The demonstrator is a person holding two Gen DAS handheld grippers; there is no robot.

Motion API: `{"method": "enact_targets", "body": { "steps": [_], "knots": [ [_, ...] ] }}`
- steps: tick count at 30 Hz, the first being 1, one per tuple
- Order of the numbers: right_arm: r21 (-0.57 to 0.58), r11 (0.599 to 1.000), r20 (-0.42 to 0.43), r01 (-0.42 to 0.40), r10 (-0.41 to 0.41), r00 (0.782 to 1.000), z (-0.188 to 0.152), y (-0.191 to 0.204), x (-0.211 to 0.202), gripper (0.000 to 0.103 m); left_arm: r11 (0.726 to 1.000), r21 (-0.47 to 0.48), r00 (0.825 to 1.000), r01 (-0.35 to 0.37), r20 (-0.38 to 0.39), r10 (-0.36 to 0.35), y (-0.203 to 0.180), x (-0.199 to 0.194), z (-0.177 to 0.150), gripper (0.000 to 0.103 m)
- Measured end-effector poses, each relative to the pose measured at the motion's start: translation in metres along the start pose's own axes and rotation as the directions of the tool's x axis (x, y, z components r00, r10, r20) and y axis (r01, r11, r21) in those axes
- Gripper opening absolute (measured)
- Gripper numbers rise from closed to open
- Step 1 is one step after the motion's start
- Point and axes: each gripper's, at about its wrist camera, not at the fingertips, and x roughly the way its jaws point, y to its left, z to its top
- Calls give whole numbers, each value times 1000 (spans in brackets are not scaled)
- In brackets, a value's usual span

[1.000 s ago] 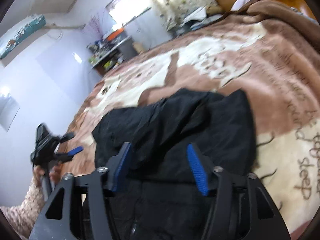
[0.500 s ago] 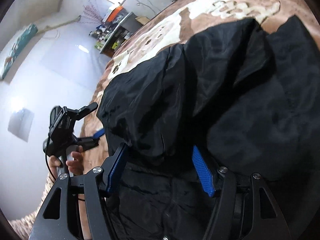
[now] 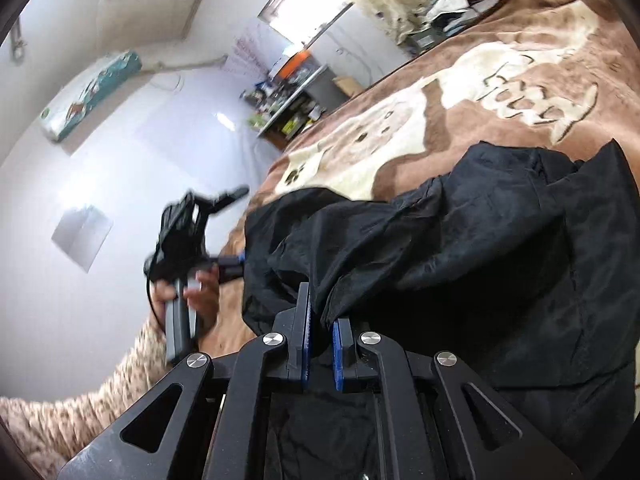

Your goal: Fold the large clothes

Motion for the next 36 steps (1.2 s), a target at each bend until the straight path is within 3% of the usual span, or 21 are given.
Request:
{"method": "enact_targets", "body": {
  "steps": [1,2,5,7,10,14,18,21,24,26,28,31,33,34,36],
  "knots": [
    [1,1000,-33,17,-17,999,-5,-3,7,8,998,19,998,-55,-32,55,5,4,-5,80],
    [20,999,-76,33,-31,997,-13,-10,15,8,995,18,993,-103,-51,103,10,6,-9,60],
    [37,996,-142,80,-74,987,-31,-24,31,8,977,36,974,-209,-77,211,32,6,-22,31],
    [51,994,-157,98,-89,984,-41,-32,36,8,966,54,962,-253,-93,257,42,6,-28,21],
    [30,990,-187,138,-130,974,-45,-32,43,8,947,70,944,-312,-94,318,52,8,-34,19],
    [2,982,-250,187,-180,951,-47,-30,62,8,919,105,917,-380,-88,389,57,18,-37,19],
    [-11,972,-244,234,-229,942,-44,-29,62,9,894,133,895,-427,-76,439,46,18,-41,24],
    [-35,967,-260,251,-251,932,-40,-27,64,21,879,156,888,-450,-28,459,30,-2,-40,52],
    [-92,967,-223,238,-253,941,-32,-20,43,26,906,130,915,-403,47,401,13,-37,-39,69],
    [-94,969,-167,227,-241,956,-22,-21,21,42,908,139,918,-395,99,385,-2,-54,-43,75],
    [-55,967,-86,247,-251,964,-7,-31,-5,53,903,214,928,-373,106,358,-23,-56,-51,75],
    [25,942,14,334,-334,942,16,-56,-28,55,913,289,955,-287,8,298,-46,-33,-66,75],
    [91,929,59,359,-365,929,32,-77,-34,56,905,330,955,-268,-29,294,-56,-15,-78,75],
    [130,926,58,355,-364,930,38,-87,-33,57,899,352,955,-258,-46,293,-59,-5,-86,75],
    [202,935,33,290,-303,953,46,-105,-21,58,896,376,949,-237,-110,297,-59,18,-101,75]
  ]
}}
